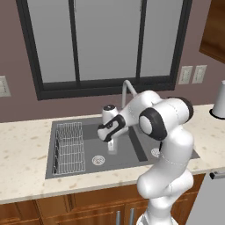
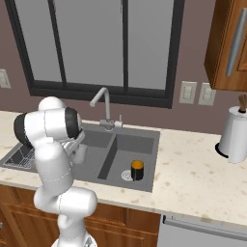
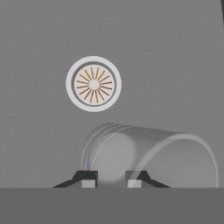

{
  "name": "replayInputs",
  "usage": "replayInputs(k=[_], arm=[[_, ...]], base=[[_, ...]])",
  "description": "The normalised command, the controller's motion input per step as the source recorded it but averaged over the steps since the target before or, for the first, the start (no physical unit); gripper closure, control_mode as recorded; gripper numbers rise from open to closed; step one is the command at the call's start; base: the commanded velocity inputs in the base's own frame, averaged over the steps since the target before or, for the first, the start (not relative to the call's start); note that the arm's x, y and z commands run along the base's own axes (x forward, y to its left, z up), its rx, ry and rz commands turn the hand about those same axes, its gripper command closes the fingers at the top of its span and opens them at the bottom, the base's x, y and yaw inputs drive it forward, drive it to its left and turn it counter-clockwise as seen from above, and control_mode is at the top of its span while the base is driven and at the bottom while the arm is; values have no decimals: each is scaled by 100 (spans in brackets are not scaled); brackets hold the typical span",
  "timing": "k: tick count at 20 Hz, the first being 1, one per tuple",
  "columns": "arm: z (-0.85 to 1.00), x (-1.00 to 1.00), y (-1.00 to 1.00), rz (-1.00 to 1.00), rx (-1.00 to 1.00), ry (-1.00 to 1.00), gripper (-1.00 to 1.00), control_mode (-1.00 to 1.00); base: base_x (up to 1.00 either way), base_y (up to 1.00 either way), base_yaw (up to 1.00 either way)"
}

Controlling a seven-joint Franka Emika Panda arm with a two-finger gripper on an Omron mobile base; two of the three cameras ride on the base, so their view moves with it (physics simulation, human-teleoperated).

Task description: Move any existing items from the left basin to the right basin for drying. Then move the glass cup from the counter to the left basin of the sink for washing.

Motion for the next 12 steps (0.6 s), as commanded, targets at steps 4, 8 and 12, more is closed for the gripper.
replayInputs(k=[4,8,12], arm=[[-40,35,4,0,0,3,100,-100],[-45,26,8,0,0,0,100,-100],[-42,6,8,0,0,0,100,-100]], base=[[0,0,0],[0,0,0],[0,0,0]])
